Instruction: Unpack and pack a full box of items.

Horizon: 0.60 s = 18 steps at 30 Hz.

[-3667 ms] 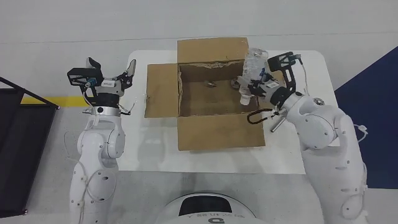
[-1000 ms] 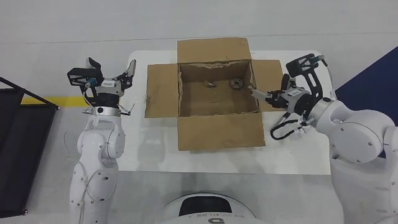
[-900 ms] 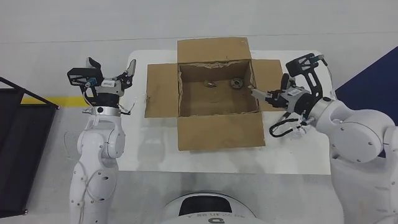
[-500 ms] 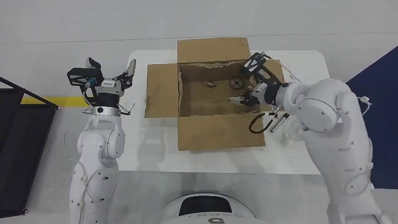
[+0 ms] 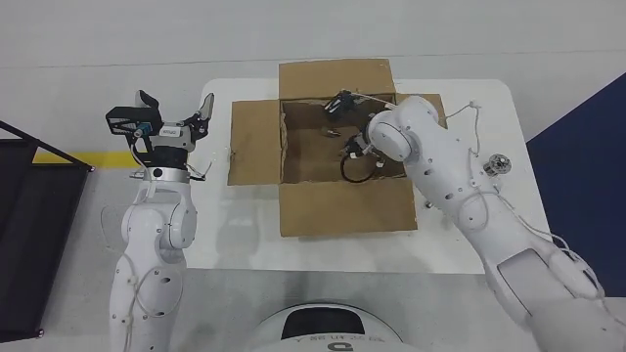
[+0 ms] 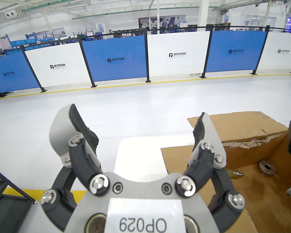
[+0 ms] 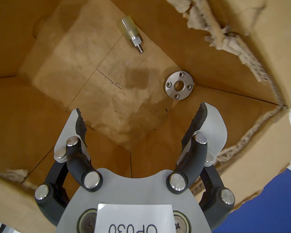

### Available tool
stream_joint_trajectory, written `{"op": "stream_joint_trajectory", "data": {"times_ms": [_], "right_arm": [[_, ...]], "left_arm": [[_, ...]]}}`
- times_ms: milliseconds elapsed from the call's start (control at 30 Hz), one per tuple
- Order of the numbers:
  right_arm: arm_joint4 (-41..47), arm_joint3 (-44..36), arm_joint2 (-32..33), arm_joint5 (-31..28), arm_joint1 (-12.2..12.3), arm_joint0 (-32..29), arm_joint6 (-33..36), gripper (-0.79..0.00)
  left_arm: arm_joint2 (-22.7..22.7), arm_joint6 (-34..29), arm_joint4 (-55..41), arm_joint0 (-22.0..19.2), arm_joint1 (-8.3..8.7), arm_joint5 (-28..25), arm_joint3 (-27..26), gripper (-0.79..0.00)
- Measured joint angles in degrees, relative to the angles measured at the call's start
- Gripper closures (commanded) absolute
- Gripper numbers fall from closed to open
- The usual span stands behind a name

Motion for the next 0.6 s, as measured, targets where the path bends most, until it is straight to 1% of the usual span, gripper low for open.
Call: {"op": "stream_joint_trajectory", "data": {"times_ms": [100, 133, 167, 200, 267, 333, 433, 600], "right_arm": [[-0.70, 5.15, -2.98, 1.56, -1.48, 2.28, -1.26, -0.616], [-1.06, 6.45, -3.80, 2.11, -1.93, 2.89, -1.73, -0.585], [-1.48, 8.10, -4.81, 2.77, -2.51, 3.61, -2.37, -0.539], [-1.93, 9.42, -5.54, 3.36, -2.93, 4.12, -2.75, -0.449], [-3.41, 12.60, -7.25, 5.49, -3.96, 5.20, -3.51, -0.385], [-4.16, 15.10, -8.55, 7.28, -4.89, 5.98, -4.06, -0.379], [-4.03, 19.12, -9.99, 8.36, -6.34, 7.25, -4.73, -0.372], [-3.09, 23.24, -10.57, 8.03, -7.82, 8.60, -6.40, -0.363]], "left_arm": [[0.00, 0.00, 0.00, 0.00, 0.00, 0.00, 0.00, -0.785], [0.00, 0.00, 0.00, 0.00, 0.00, 0.00, 0.00, -0.785], [0.00, 0.00, 0.00, 0.00, 0.00, 0.00, 0.00, -0.785], [0.00, 0.00, 0.00, 0.00, 0.00, 0.00, 0.00, -0.785], [0.00, 0.00, 0.00, 0.00, 0.00, 0.00, 0.00, -0.785], [0.00, 0.00, 0.00, 0.00, 0.00, 0.00, 0.00, -0.785], [0.00, 0.00, 0.00, 0.00, 0.00, 0.00, 0.00, -0.785], [0.00, 0.00, 0.00, 0.00, 0.00, 0.00, 0.00, -0.785]]}}
